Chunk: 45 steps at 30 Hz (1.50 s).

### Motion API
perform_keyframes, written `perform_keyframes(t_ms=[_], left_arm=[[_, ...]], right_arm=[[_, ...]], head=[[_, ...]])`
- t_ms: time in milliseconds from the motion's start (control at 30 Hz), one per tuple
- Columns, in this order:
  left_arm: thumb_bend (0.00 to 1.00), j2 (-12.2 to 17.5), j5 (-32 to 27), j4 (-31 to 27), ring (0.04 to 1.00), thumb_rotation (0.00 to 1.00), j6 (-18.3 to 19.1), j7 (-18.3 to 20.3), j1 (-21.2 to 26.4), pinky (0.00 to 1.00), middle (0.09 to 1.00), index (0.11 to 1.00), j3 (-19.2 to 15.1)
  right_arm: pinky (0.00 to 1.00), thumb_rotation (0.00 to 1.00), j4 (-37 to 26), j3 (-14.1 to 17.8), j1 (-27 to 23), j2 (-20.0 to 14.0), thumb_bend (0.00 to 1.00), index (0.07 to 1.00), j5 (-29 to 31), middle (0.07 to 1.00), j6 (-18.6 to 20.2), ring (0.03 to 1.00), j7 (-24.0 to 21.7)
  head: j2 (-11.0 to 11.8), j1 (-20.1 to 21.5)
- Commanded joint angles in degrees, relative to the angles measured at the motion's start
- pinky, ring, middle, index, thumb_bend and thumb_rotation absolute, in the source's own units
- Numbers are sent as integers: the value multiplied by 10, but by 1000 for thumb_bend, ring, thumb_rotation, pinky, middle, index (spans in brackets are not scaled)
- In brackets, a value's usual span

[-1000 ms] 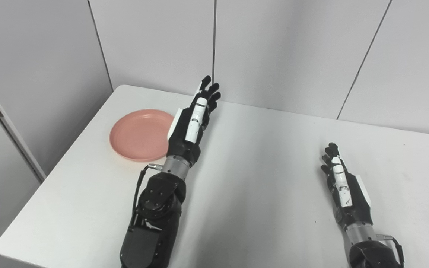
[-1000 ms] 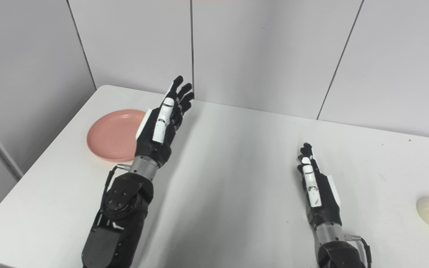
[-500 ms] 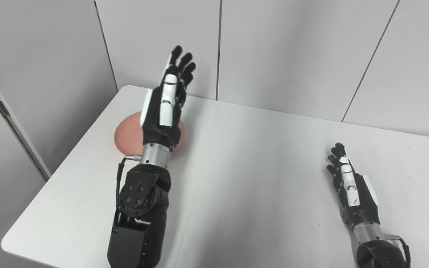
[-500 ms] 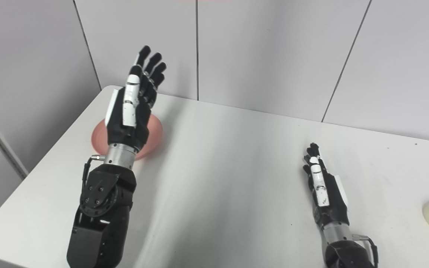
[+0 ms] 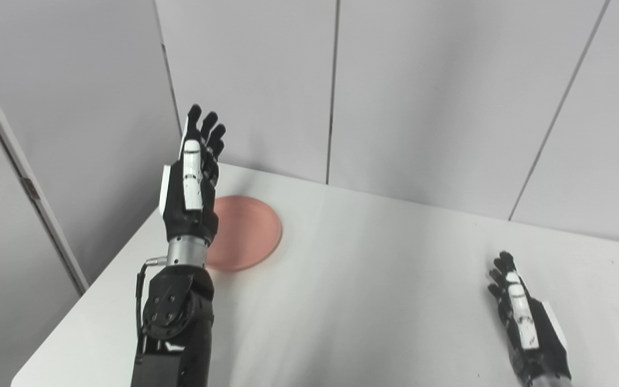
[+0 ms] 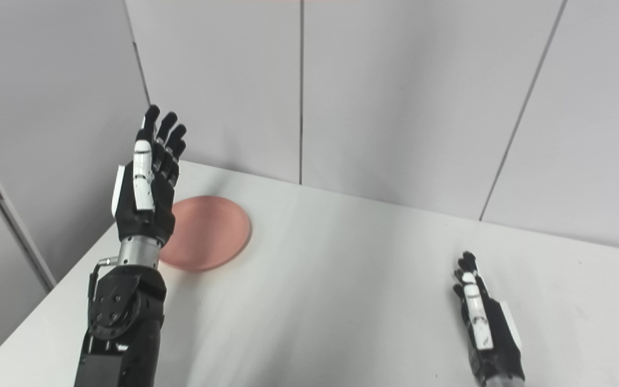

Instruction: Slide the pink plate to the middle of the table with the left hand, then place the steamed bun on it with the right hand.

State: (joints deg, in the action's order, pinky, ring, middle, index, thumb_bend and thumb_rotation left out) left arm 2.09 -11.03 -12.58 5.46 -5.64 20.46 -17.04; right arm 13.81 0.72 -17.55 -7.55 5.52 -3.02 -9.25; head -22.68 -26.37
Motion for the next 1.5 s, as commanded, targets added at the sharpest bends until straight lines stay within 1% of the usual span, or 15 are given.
perform_keyframes(t_ms=[0,133,267,333,467,633,867,933,1033,1233,1267,1300,1467], left_arm=[[474,18,-13,8,956,1000,-29,-5,22,996,966,981,-14],[463,33,-27,47,949,1000,-49,-8,24,977,964,978,-38],[467,47,-41,82,958,1000,-67,-4,27,988,970,981,-54],[472,55,-52,98,957,1000,-72,-3,28,991,966,977,-61],[475,67,-62,119,961,1000,-81,-2,28,999,969,977,-65],[492,78,-69,148,957,1000,-89,-4,30,995,957,965,-71],[482,82,-79,166,950,1000,-81,-15,35,983,954,973,-81],[470,85,-80,173,952,1000,-80,-16,36,984,955,972,-84],[460,88,-87,186,964,1000,-79,-14,38,994,963,978,-89],[455,94,-101,211,963,1000,-81,-11,41,990,964,980,-95],[456,95,-102,213,966,1000,-81,-11,41,997,966,982,-95],[457,98,-102,217,967,1000,-81,-10,40,997,966,983,-95],[450,105,-113,232,991,1000,-71,-5,38,1000,985,1000,-96]], right_arm=[[1000,1000,12,5,15,-7,142,1000,-1,1000,-8,1000,0],[1000,1000,16,5,16,-8,160,1000,0,1000,-17,1000,-2],[1000,1000,14,5,16,-9,177,1000,3,1000,-16,1000,-4],[1000,1000,10,5,17,-8,166,1000,4,1000,-15,1000,-4],[1000,1000,6,6,18,-6,144,1000,6,1000,-12,1000,-2],[1000,1000,6,6,17,-7,166,1000,3,1000,-14,1000,-1],[1000,1000,-8,5,21,-6,164,1000,4,1000,-2,1000,-1],[1000,1000,-5,6,21,-6,169,1000,6,1000,-8,1000,-2],[1000,1000,-6,6,20,-5,177,1000,8,1000,-9,1000,-2],[1000,1000,-11,5,20,-4,146,1000,3,1000,-3,1000,2],[1000,1000,-12,5,20,-4,150,1000,3,1000,-3,1000,2],[1000,1000,-13,5,20,-4,151,1000,4,1000,-3,1000,2],[1000,1000,-18,5,21,-4,154,1000,5,1000,0,1000,0]], head=[[-1,-1],[-3,-1],[-5,-2],[-6,-2],[-10,-3],[-13,-3],[-18,-4],[-19,-4],[-19,-4],[-23,-5],[-28,-6],[-28,-6],[-32,-6]])
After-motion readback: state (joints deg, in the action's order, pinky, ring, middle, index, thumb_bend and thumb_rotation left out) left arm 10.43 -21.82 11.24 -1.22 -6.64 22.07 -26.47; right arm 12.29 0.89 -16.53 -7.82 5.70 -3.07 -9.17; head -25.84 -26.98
